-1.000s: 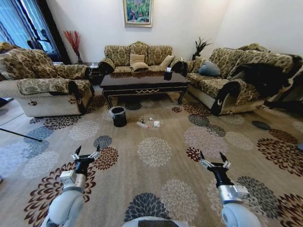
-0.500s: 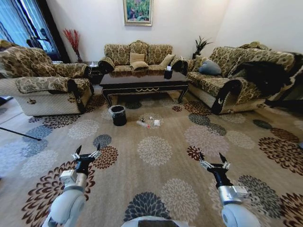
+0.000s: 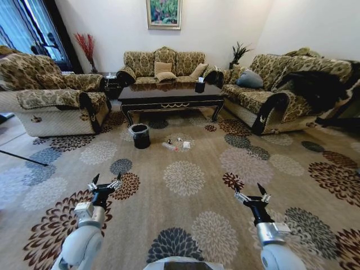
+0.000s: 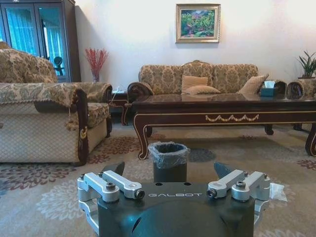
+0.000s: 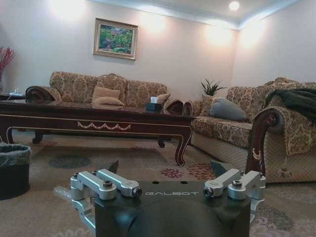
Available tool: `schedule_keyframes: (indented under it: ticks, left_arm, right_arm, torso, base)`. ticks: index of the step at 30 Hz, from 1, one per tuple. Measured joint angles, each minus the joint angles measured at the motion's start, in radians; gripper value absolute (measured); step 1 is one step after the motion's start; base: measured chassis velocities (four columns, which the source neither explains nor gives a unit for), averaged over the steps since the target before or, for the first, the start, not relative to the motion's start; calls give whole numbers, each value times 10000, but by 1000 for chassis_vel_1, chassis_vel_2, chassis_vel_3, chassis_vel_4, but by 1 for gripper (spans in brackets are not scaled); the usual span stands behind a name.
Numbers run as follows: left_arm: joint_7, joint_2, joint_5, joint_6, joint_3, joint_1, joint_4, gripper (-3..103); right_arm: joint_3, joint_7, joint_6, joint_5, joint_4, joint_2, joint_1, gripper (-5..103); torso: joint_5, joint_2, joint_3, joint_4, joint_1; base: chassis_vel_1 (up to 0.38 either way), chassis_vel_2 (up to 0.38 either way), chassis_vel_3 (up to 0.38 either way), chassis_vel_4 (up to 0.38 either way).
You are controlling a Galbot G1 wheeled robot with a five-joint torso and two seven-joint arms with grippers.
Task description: Move to the front of the table and pick up the trash from the floor, then place it into the trash bin.
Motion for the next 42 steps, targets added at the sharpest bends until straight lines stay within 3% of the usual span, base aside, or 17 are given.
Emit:
schedule_keyframes:
  ticks: [42]
  left_arm:
    - [-34,-367,101,29,25,254,-43,100]
  right_arm:
    - [-35,-103,330,-26,65,135,-172,100]
  torso:
    - [0,-1635,-1107,-1,-526]
  base:
    - [0,0,0,0]
